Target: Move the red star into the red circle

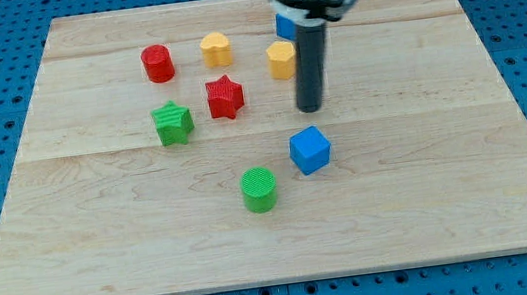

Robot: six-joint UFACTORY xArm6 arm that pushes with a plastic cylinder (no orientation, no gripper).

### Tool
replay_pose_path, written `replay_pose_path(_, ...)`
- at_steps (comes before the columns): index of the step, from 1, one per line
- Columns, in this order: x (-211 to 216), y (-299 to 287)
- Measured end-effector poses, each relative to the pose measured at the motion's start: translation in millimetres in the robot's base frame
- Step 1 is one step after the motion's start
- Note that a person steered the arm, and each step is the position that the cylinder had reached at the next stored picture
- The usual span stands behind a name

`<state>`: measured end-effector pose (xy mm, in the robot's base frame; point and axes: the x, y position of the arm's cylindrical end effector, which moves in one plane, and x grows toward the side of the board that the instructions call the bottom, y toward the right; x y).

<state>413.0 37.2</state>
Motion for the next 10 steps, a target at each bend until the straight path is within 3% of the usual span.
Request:
replay_pose_path(2, 2, -71)
replay_pose_path(4, -44, -124)
replay_pose_path(5, -43, -169)
replay_pose_path(6, -33, -179)
replay_pose_path(9, 21, -135)
replay_pose_path(10, 8, -136)
